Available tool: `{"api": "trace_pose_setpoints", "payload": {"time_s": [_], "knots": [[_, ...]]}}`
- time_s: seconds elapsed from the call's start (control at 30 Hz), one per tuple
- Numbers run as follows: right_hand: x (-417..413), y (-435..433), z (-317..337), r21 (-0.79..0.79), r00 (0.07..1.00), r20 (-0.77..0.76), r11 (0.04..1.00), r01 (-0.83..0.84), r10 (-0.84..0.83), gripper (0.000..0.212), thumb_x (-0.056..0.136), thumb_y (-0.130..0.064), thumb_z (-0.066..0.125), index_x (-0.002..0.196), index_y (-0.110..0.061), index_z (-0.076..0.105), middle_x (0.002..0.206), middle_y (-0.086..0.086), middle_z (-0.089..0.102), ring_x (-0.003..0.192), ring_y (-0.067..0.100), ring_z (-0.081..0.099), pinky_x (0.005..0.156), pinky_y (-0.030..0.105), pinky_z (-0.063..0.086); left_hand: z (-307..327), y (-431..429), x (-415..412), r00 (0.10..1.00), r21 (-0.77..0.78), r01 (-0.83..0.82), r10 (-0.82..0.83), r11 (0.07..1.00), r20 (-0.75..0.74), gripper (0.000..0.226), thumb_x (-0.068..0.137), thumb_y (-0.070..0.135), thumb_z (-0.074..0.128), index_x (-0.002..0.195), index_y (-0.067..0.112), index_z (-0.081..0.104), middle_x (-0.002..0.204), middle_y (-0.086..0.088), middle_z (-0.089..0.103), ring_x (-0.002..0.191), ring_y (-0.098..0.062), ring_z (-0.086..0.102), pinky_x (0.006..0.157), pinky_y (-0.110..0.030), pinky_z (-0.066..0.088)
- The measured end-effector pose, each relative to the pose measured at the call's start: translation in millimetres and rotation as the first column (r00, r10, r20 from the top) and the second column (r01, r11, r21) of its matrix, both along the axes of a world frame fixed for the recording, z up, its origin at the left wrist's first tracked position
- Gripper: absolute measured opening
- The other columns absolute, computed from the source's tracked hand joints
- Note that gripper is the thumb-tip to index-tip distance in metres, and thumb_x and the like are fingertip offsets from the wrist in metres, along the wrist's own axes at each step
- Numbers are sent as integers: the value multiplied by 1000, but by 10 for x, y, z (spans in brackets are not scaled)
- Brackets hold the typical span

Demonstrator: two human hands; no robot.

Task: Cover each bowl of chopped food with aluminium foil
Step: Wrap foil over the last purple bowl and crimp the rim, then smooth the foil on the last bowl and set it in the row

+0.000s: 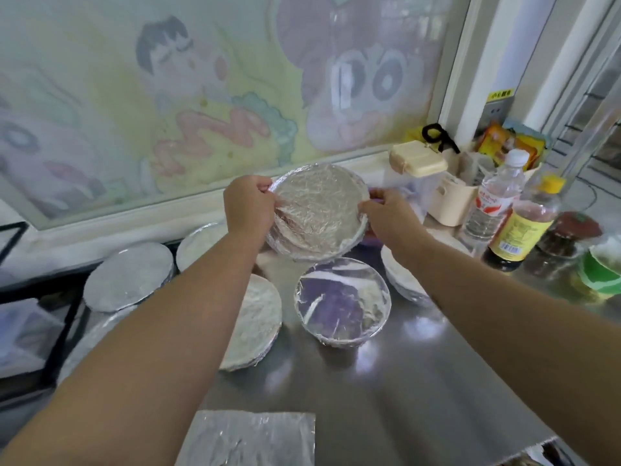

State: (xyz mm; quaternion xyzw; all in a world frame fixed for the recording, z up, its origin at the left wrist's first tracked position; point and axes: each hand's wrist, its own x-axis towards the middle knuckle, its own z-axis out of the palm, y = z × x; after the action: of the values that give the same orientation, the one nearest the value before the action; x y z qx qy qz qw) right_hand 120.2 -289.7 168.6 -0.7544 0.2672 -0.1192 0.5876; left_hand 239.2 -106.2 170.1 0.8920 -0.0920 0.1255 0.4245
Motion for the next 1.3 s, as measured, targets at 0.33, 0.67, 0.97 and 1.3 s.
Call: {"api": "trace_pose_setpoints", "payload": {"time_s": [0.33, 0.67, 0.97, 1.3], "knots": [[1025, 83, -591, 185, 979, -199, 983, -13, 50, 31, 98, -15, 51, 106, 14, 59, 85, 33, 54, 76, 31, 54, 81, 44, 54, -675, -29, 1164, 986, 135, 61, -38, 989, -164, 37, 89, -7, 57, 117, 10, 72, 115, -6, 72, 99, -17, 67, 78, -17, 44], [1195, 25, -994, 178, 883, -448, 982, -68, 143, 33, 89, -25, 60, 104, 4, 62, 94, 22, 72, 92, 43, 72, 96, 56, 55, -1194, -168, 1416, 950, 358, 254, -163, 898, -266, 40, 88, 4, 70, 127, 14, 66, 124, -5, 69, 113, -23, 63, 98, -34, 49], [1174, -2, -1123, 224, 873, -424, 962, -158, 242, 11, 101, -16, 55, 106, -6, 56, 96, 14, 63, 75, 23, 63, 61, 28, 58, -1328, -218, 1358, 912, 437, 409, -336, 801, -236, 23, 96, 3, 51, 110, 12, 67, 114, -7, 66, 105, -29, 61, 77, -30, 41], [1018, -250, -1165, 640, 930, -347, 694, 328, -120, 45, 107, -31, 43, 143, -5, 38, 123, 32, 57, 87, 39, 63, 79, 50, 52, -1218, -151, 1146, 892, 479, 446, -420, 756, -168, 41, 98, 8, 51, 137, 19, 56, 141, -2, 51, 124, -22, 52, 105, -37, 42]]}}
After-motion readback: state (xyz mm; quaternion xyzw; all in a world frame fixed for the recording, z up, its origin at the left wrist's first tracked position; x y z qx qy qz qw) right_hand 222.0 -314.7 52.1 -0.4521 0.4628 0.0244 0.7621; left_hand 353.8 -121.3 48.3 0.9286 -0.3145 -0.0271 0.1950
